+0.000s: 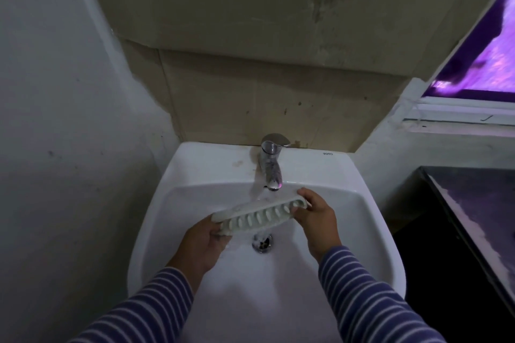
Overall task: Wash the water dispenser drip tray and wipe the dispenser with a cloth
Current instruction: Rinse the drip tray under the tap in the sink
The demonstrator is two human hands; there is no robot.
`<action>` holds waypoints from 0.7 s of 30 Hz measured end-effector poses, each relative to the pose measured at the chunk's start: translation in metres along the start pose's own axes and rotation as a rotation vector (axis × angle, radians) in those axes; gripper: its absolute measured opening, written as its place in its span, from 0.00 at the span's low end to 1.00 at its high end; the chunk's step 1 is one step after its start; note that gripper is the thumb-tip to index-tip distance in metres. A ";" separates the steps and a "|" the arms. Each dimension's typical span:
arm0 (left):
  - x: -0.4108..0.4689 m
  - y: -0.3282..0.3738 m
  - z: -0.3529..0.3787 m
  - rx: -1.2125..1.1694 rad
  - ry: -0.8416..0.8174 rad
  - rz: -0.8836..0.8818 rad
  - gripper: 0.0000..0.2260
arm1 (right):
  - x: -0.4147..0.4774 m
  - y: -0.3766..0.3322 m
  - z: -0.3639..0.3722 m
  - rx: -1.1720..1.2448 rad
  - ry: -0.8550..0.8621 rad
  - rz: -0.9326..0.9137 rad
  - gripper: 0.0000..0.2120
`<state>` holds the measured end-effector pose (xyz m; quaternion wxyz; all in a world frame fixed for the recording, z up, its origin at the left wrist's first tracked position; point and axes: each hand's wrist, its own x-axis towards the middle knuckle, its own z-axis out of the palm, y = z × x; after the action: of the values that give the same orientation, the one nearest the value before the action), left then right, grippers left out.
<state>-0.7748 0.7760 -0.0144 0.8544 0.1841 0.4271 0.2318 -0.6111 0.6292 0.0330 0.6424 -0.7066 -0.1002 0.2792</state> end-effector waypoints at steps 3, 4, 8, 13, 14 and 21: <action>-0.003 0.006 0.003 0.026 -0.037 0.068 0.17 | 0.004 0.012 0.000 0.109 0.065 0.098 0.17; -0.005 0.008 0.004 0.051 -0.055 0.091 0.18 | 0.005 0.017 0.000 0.131 0.088 0.133 0.18; -0.011 0.018 0.004 0.155 -0.090 0.132 0.12 | 0.011 0.028 0.001 0.176 0.101 0.269 0.15; -0.009 0.028 -0.005 0.143 -0.041 0.129 0.03 | 0.007 0.025 0.010 0.158 0.039 0.345 0.09; -0.008 0.028 -0.007 0.139 -0.020 0.119 0.03 | 0.006 0.022 0.010 0.157 0.041 0.338 0.08; 0.002 0.009 -0.012 0.116 0.113 0.000 0.06 | 0.006 -0.006 0.006 0.127 0.058 0.187 0.09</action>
<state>-0.7854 0.7853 -0.0177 0.8168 0.2197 0.4875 0.2168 -0.6078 0.6378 0.0375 0.6597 -0.6785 0.0025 0.3232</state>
